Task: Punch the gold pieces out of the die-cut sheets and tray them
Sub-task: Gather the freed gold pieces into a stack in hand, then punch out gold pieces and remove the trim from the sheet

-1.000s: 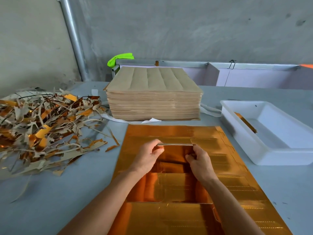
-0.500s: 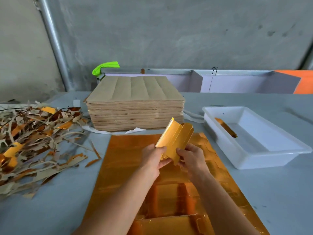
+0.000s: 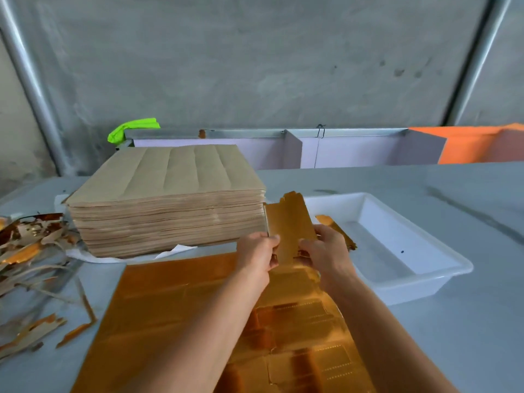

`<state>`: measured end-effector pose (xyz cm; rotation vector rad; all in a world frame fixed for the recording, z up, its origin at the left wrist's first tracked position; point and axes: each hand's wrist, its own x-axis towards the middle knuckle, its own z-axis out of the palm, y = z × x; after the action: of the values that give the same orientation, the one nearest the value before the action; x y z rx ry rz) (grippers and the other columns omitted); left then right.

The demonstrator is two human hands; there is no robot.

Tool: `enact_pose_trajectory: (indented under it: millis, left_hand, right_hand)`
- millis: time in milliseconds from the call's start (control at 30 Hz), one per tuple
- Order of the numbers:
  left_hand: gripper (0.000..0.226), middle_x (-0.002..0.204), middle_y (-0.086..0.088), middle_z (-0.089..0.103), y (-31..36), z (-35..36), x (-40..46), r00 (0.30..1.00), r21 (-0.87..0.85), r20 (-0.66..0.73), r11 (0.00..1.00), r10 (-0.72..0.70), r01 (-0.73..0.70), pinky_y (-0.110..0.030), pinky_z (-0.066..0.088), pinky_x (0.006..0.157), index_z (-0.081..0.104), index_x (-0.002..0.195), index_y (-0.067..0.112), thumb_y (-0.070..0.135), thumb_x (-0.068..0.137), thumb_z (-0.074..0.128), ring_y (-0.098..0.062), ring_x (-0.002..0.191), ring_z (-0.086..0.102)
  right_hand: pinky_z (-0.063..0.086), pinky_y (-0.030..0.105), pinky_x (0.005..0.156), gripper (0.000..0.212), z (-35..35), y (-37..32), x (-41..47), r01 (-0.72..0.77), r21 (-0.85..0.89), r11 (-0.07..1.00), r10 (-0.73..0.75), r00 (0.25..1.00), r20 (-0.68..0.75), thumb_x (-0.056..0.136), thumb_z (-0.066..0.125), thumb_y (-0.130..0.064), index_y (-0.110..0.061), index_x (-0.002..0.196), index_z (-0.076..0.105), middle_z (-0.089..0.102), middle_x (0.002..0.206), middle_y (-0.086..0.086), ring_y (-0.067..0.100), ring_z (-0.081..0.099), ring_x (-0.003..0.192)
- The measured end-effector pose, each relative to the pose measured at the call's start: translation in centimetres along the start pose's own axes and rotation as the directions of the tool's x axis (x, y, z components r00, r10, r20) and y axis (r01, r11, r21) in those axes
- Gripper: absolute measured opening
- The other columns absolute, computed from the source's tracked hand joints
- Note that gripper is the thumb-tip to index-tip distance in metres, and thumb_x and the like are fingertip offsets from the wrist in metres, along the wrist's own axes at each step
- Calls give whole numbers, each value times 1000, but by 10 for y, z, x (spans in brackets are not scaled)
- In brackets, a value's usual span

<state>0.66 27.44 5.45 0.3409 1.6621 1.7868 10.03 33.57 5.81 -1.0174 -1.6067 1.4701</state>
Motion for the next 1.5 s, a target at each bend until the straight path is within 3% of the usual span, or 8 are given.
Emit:
enact_pose_trajectory:
  millis: [133,333,467,667,867,1167,1400,1500]
  left_hand:
    - [10,86,-13,69,9,35,13,991,-16,112,997,71,-70,-32,59,62,63,84,6,-3,85,64,-23,74,68]
    - [58,89,-7,57,4,92,48,929,248,216,904,300,-349,-36,57,81,41,134,21,1,85,65,-26,91,65]
    - [38,115,-3,64,-4,119,71,819,629,333,537,467,-562,-33,43,94,53,129,19,23,92,60,-23,110,57]
    - [16,122,-4,56,-23,131,92,787,823,516,58,339,-565,-54,18,104,58,101,23,32,95,46,-28,129,34]
    - [43,153,-1,23,-29,127,97,805,812,577,7,140,-583,-60,0,110,67,107,19,30,97,27,-25,143,-2]
    - [28,130,-9,50,-13,134,95,835,817,551,-193,-18,-543,-59,8,109,55,89,12,29,94,33,-28,136,16]
    - [21,119,-8,52,-9,135,93,839,819,544,-197,-28,-538,-57,10,107,49,71,12,19,85,34,-27,131,23]
    - [20,103,-5,47,-9,134,93,835,819,550,-184,-22,-544,-56,13,105,47,67,14,18,83,35,-26,126,26]
  right_hand:
    - [56,24,54,19,-34,-13,26,-16,60,998,21,997,-77,86,59,6,-11,94,61,68,80,7,19,69,65]
    - [54,23,54,19,-74,-16,76,-45,-38,998,35,974,-223,84,64,3,-12,96,61,65,79,5,18,65,59]
    - [53,21,51,23,-89,-10,111,-86,-86,993,58,958,-282,85,65,3,-15,97,57,61,77,1,17,65,66]
    - [57,28,55,26,-96,18,146,-202,-153,967,147,940,-309,84,62,10,-9,102,60,62,84,10,24,67,72]
    - [56,28,52,24,-85,41,157,-317,-253,914,239,925,-295,84,60,9,-6,102,63,61,85,15,23,60,58]
    - [60,37,70,18,-80,56,163,-306,-479,823,187,942,-280,76,59,8,3,90,69,69,74,18,29,70,68]
    - [41,25,65,12,-79,55,159,-186,-781,596,81,982,-172,77,63,-12,-11,89,67,63,89,5,24,62,92]
    - [38,26,65,10,-76,57,161,-151,-810,567,98,988,-116,80,54,-5,-10,80,63,55,75,3,23,55,81]
